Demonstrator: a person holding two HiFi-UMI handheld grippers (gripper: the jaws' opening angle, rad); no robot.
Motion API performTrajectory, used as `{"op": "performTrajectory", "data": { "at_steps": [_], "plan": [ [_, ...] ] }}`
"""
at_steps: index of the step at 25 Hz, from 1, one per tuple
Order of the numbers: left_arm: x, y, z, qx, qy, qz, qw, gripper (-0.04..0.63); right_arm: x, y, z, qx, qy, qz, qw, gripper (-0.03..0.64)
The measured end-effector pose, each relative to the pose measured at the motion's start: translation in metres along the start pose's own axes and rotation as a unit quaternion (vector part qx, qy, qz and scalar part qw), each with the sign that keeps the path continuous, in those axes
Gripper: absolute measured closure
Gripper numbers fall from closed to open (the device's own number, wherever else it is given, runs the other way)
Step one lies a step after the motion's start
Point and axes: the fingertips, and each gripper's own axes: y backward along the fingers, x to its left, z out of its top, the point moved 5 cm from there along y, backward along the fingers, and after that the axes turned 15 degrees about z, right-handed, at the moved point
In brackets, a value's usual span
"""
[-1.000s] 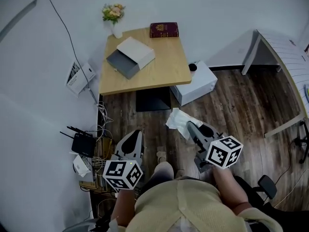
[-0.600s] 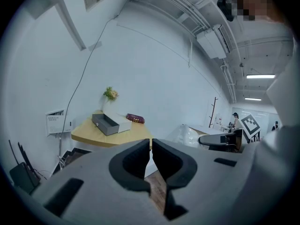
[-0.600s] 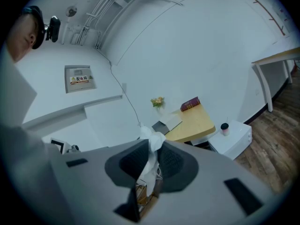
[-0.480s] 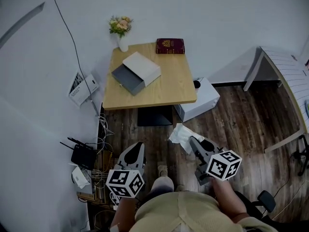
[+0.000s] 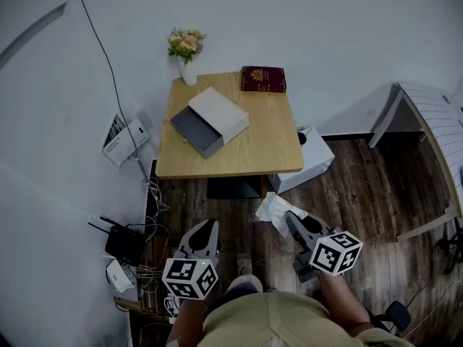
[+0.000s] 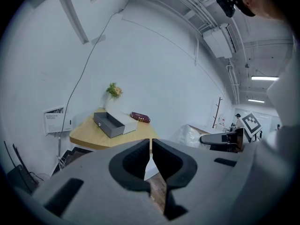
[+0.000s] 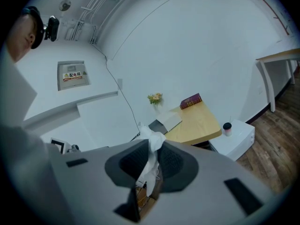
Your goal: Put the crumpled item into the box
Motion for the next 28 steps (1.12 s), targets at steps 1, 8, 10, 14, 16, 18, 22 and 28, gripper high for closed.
{"op": "performTrajectory", "data": {
  "at_steps": [1, 8, 10, 14, 16, 18, 22, 28],
  "plan": [
    [0.002, -0.005, 0.002, 0.001, 0.0, 0.002, 1.0, 0.561, -0.002, -0.005, 0.001, 0.001, -0.001, 0.001, 1.0, 0.548],
    [0.015, -0.036, 0.014, 0.008, -0.004, 0.004, 1.0, 0.561, -0.019, -0.038, 0.013, 0.01, -0.005, 0.005, 1.0, 0.548],
    [0.017, -0.044, 0.016, 0.01, -0.004, 0.003, 0.9999, 0.561, -0.023, -0.046, 0.015, 0.013, -0.006, 0.007, 1.0, 0.548],
    [0.026, -0.057, 0.021, 0.015, -0.008, 0.008, 0.9998, 0.561, -0.028, -0.063, 0.02, 0.018, -0.007, 0.007, 1.0, 0.548],
    [0.031, -0.063, 0.023, 0.017, -0.01, 0.011, 0.9998, 0.561, -0.03, -0.07, 0.022, 0.021, -0.007, 0.007, 1.0, 0.548],
    [0.035, -0.069, 0.025, 0.017, -0.01, 0.012, 0.9997, 0.562, -0.033, -0.078, 0.024, 0.024, -0.007, 0.006, 1.0, 0.548],
    [0.045, -0.076, 0.029, 0.019, -0.007, 0.017, 0.9997, 0.561, -0.035, -0.093, 0.027, 0.033, -0.006, 0.006, 0.999, 0.548],
    [0.063, -0.082, 0.037, 0.014, 0.0, 0.023, 0.9996, 0.563, -0.034, -0.123, 0.035, 0.038, 0.003, 0.015, 0.999, 0.548]
  ]
}}
